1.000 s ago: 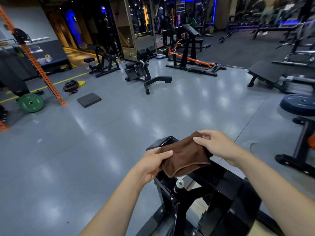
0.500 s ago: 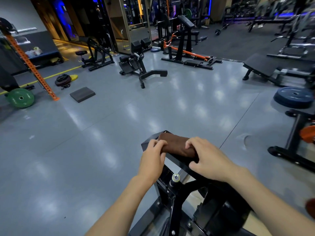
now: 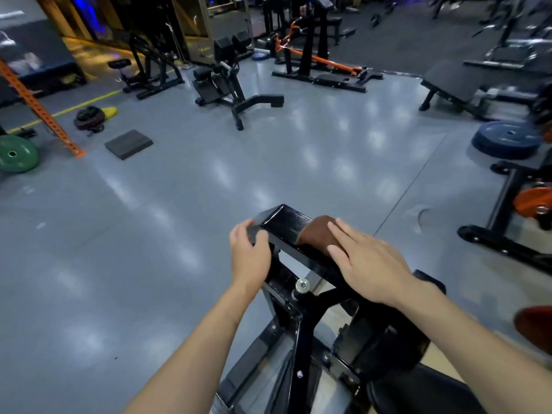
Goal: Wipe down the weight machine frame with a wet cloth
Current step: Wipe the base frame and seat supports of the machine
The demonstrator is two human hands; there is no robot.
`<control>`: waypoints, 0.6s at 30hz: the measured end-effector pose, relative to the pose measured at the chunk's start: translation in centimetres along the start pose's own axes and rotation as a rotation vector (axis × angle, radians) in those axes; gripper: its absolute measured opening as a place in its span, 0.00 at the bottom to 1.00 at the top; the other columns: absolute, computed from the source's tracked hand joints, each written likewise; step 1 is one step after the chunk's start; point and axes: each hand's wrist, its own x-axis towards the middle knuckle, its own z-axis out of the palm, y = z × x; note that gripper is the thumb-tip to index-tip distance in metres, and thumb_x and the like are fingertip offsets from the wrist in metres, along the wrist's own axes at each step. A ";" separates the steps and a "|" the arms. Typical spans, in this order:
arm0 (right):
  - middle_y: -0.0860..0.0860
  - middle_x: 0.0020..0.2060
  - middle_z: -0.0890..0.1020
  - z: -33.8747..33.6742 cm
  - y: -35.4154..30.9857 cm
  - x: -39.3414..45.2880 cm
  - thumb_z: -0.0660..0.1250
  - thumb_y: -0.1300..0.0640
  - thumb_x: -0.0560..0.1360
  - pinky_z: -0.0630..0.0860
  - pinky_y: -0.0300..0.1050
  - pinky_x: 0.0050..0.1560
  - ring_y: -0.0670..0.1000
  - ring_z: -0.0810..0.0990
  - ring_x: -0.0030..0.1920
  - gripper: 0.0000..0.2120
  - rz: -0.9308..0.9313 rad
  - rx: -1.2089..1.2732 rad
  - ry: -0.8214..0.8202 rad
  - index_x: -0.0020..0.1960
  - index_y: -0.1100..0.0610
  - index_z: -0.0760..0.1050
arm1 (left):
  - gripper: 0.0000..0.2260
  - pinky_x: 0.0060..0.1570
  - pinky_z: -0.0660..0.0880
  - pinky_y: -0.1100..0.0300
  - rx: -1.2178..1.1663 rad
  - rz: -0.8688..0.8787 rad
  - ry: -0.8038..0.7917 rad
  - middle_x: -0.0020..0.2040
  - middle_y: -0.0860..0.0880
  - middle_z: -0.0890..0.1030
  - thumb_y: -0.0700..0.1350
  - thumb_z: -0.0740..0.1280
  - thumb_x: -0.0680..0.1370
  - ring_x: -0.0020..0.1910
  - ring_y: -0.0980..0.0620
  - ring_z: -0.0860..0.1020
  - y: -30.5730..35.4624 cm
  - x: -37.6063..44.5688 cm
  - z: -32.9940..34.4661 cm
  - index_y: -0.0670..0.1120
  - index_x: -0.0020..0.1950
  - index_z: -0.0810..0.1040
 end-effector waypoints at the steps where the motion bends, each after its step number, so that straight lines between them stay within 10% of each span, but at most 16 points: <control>1: 0.40 0.83 0.49 0.1 0.5 -0.8 0.43 0.39 0.85 0.56 0.49 0.78 0.47 0.56 0.81 0.28 0.024 -0.011 0.005 0.84 0.43 0.48 | 0.24 0.71 0.70 0.45 -0.032 -0.065 -0.005 0.69 0.56 0.69 0.57 0.58 0.77 0.68 0.48 0.74 -0.1 0.5 0.4 0.54 0.73 0.71; 10: 0.41 0.83 0.50 1.4 -1.7 -0.1 0.40 0.40 0.85 0.51 0.49 0.80 0.48 0.52 0.82 0.28 0.003 -0.089 0.064 0.84 0.43 0.50 | 0.32 0.77 0.63 0.49 -0.032 -0.148 -0.131 0.72 0.59 0.76 0.66 0.49 0.75 0.73 0.56 0.71 -1.3 2.0 1.2 0.57 0.72 0.76; 15: 0.47 0.84 0.53 3.7 -8.5 7.4 0.46 0.42 0.86 0.51 0.53 0.81 0.52 0.51 0.83 0.29 -0.091 -0.112 0.075 0.84 0.48 0.52 | 0.23 0.59 0.77 0.58 -0.346 -0.290 -0.064 0.51 0.59 0.86 0.59 0.50 0.85 0.57 0.55 0.81 -0.8 1.4 0.5 0.52 0.59 0.83; 18: 0.48 0.84 0.53 4.0 -9.2 7.9 0.46 0.42 0.86 0.50 0.53 0.81 0.53 0.52 0.83 0.29 -0.090 -0.119 0.086 0.84 0.50 0.52 | 0.18 0.69 0.71 0.51 -0.478 -0.330 -0.041 0.50 0.67 0.84 0.58 0.51 0.87 0.64 0.57 0.78 -0.5 0.8 0.0 0.57 0.59 0.80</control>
